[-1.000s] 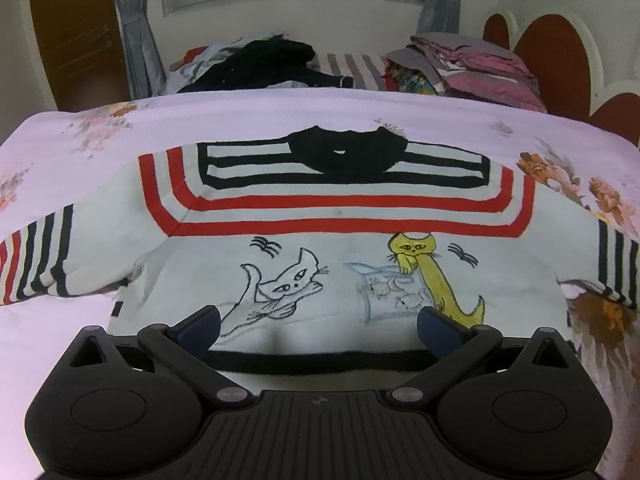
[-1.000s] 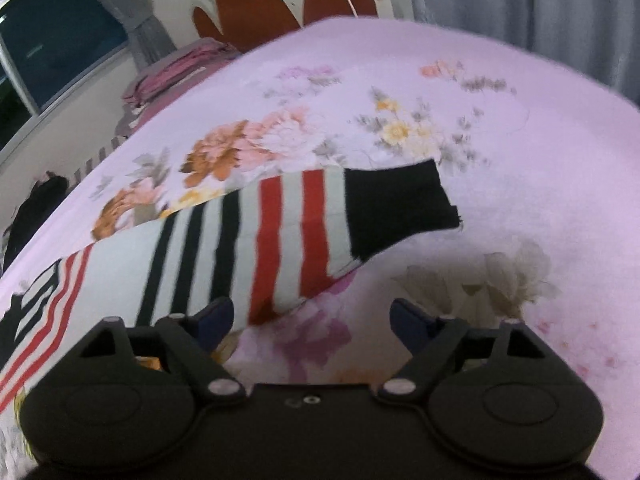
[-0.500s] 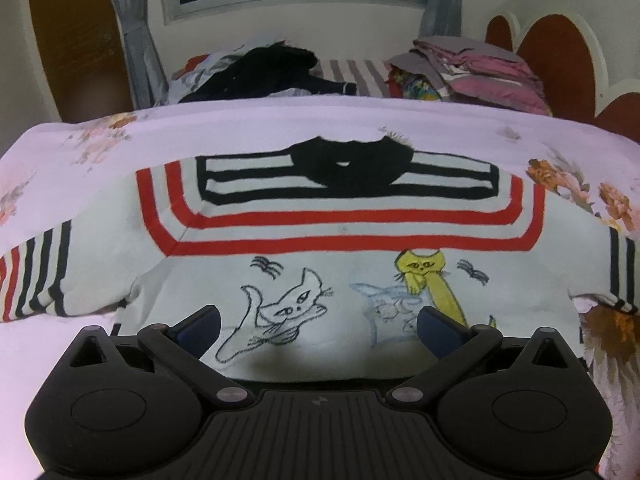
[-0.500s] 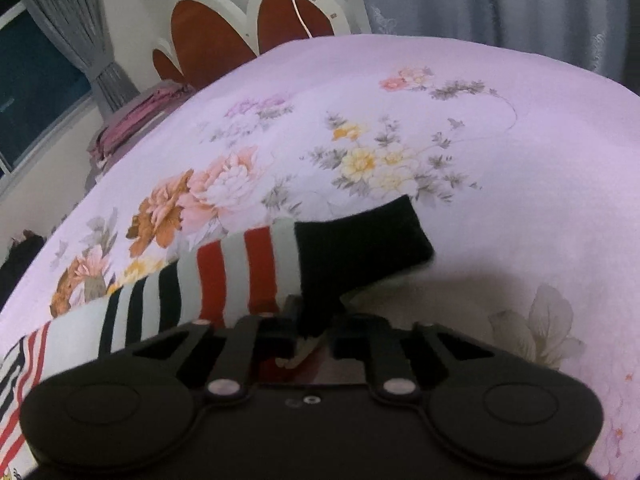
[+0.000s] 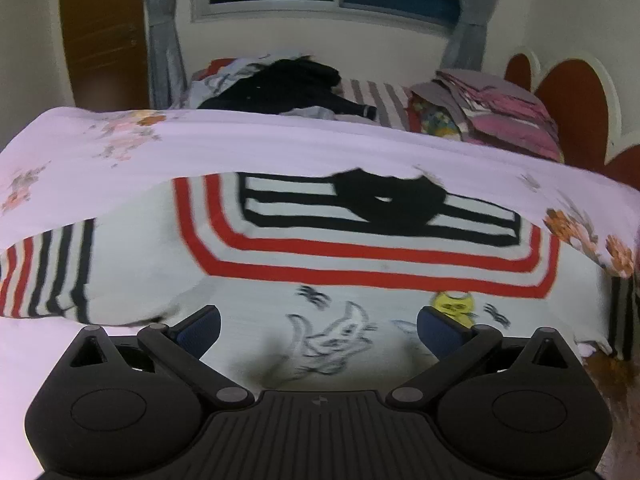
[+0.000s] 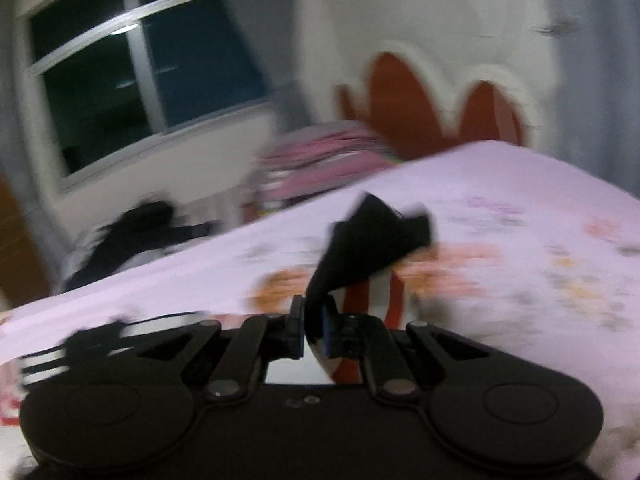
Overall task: Fold small clothes
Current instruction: 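Carry the held sleeve across the sweater body with the right tool and release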
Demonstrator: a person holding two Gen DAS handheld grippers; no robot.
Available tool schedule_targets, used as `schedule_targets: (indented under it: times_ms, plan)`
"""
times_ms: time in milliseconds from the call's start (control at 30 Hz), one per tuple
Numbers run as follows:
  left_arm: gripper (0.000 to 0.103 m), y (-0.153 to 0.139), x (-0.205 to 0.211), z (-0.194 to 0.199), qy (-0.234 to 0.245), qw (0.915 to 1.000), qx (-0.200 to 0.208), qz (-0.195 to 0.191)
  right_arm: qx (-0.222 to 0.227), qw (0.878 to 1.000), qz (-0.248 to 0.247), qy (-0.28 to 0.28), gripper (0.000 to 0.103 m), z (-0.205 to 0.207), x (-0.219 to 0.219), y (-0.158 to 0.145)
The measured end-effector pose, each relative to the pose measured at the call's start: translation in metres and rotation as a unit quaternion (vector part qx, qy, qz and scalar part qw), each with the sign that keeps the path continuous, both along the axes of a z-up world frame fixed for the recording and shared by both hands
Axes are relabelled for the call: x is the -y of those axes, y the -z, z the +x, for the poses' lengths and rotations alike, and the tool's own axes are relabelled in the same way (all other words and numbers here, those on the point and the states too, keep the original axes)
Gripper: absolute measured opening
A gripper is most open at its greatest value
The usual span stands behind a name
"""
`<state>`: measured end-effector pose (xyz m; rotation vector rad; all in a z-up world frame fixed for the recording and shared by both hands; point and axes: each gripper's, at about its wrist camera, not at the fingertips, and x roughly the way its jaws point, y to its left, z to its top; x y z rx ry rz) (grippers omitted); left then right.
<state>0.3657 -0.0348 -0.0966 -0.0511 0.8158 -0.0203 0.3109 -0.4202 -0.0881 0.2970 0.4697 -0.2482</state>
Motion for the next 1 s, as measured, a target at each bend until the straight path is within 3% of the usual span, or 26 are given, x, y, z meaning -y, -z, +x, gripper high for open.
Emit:
schedule_targets:
  times_ms: [167,333,433,500,633,800,1000]
  plan:
    - [0.103,0.003,-0.039,0.002,-0.002,0.9999,0.007,-0.013,-0.025,0.995,0.017,-0.092,0.008,0.041,-0.088,0.016]
    - [0.103,0.012,-0.072,0.005,-0.001,0.9997,0.013,-0.018,-0.077,0.986,0.035,-0.142,0.008,0.071,-0.151,0.051]
    - [0.103,0.017,-0.08,0.013,0.012,0.9994,0.006,-0.033,-0.108,0.979,0.057,-0.164,0.023,0.079,-0.175,0.066]
    - [0.103,0.02,-0.079,0.019,0.026,0.9984,0.003,-0.049,-0.113,0.978,0.07,-0.163,0.037,0.074,-0.179,0.065]
    - [0.103,0.031,-0.06,0.037,0.068,0.9916,-0.023,-0.107,-0.093,0.983,0.064,-0.143,0.039,0.039,-0.169,0.045]
    - [0.103,0.056,-0.014,0.063,0.127,0.9739,-0.067,-0.176,-0.092,0.991,0.011,-0.095,0.049,-0.004,-0.134,0.034]
    - [0.103,0.083,0.033,0.085,0.139,0.9678,-0.072,-0.197,-0.116,0.992,-0.037,-0.035,0.051,-0.022,-0.101,0.053]
